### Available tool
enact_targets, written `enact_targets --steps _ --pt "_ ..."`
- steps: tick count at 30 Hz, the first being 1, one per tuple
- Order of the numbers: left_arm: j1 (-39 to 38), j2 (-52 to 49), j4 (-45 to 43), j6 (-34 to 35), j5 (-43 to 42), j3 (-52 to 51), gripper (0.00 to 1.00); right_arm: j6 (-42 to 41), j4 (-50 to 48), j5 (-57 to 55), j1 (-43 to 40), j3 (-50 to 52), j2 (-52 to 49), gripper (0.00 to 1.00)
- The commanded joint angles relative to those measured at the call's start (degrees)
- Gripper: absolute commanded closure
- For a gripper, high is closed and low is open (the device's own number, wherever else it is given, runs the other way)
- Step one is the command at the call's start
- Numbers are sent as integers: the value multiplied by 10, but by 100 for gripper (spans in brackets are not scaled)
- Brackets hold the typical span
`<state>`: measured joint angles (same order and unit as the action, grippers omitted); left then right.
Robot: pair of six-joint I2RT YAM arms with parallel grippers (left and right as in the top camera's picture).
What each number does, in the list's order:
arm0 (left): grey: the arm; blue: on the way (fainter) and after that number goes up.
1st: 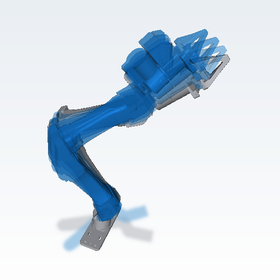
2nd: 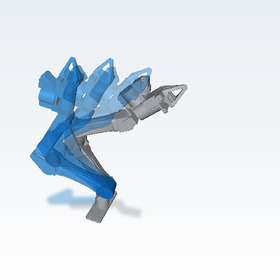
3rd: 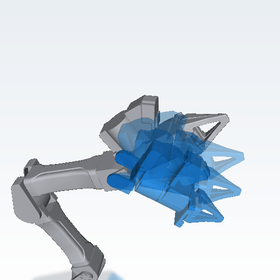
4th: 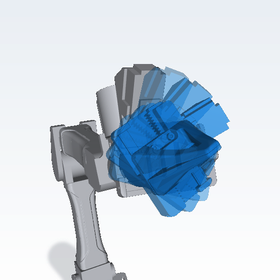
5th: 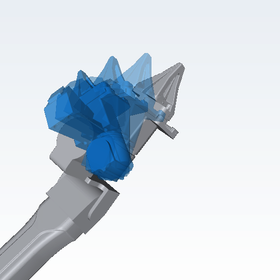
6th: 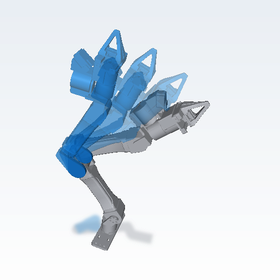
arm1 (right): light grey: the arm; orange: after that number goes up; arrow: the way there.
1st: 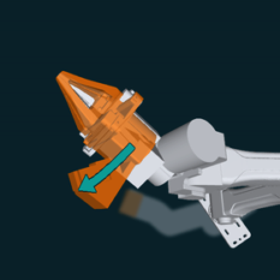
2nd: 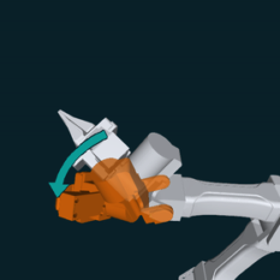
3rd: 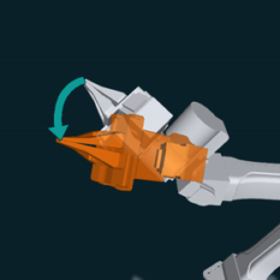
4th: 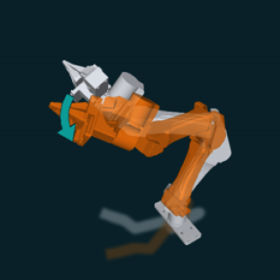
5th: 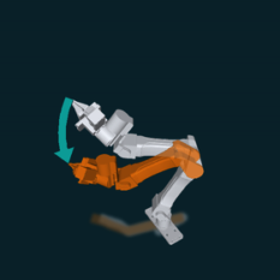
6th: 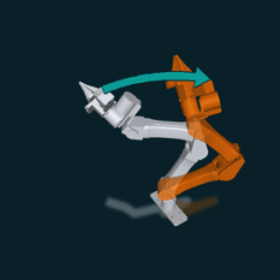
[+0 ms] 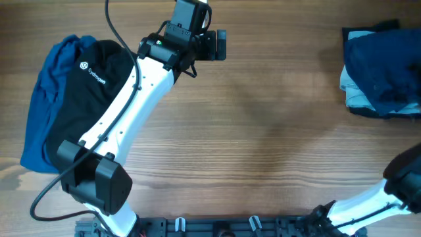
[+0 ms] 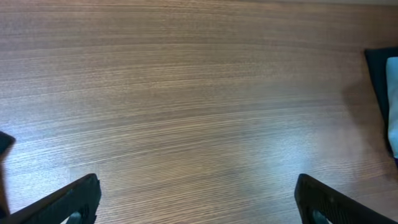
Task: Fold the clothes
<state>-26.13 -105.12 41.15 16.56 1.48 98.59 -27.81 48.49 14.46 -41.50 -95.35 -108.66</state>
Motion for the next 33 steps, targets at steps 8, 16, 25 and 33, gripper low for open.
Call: enact_targets --steps 8,16,25,33 --pt "5 -7 0 -12 1 0 0 191 -208 127 16 -6 53 1" --pt "5 -7 -10 -12 1 0 0 273 -376 19 30 -5 -83 4" --pt "5 -7 -17 -12 1 0 0 358 -425 0 30 -5 -234 0" --pt "5 -7 -17 -12 1 0 0 358 -449 -17 30 -6 -236 0"
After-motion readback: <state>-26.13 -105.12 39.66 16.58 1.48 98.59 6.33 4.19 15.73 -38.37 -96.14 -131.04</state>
